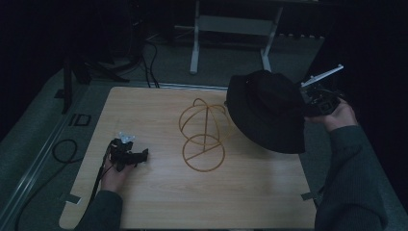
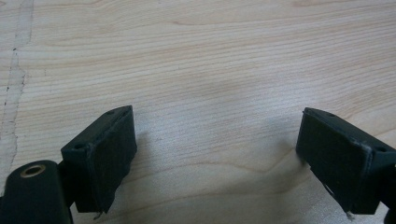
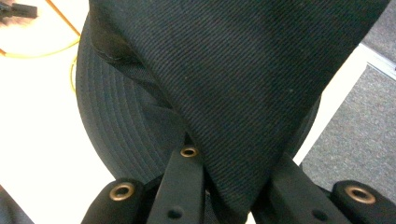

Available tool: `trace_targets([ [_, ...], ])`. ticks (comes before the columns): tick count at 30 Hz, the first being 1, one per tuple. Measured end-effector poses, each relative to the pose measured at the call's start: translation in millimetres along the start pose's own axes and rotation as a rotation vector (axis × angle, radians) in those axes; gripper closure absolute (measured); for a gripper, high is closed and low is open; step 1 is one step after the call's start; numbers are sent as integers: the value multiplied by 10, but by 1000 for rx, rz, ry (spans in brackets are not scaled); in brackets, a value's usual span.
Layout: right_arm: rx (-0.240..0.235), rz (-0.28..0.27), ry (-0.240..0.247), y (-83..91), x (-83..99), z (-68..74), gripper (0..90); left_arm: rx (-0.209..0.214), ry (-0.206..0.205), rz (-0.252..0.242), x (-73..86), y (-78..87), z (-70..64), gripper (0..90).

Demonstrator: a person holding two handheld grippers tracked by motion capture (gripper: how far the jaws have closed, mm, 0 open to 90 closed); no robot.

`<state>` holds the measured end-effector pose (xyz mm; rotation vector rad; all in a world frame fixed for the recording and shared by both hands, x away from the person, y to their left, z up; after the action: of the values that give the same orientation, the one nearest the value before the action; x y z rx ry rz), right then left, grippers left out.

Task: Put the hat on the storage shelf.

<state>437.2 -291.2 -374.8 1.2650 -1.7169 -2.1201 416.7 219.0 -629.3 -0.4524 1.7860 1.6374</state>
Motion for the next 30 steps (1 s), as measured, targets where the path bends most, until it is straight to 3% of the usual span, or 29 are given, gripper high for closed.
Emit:
trace_targets([
  [30, -13, -63, 79, 280, -220, 213, 866, 1, -1, 4, 2, 3, 1, 124],
])
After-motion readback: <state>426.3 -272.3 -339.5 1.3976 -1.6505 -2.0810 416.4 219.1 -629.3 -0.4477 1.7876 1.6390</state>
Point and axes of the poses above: each handheld gripper's, and its own axes: y roughly backward along the jaws, x roughly out of its underside, z roughly to its left, the point moved 9 cm from there along -y, roughly forward along the jaws, and after that the axes turned 3 degrees about z, right-handed, at the moved point
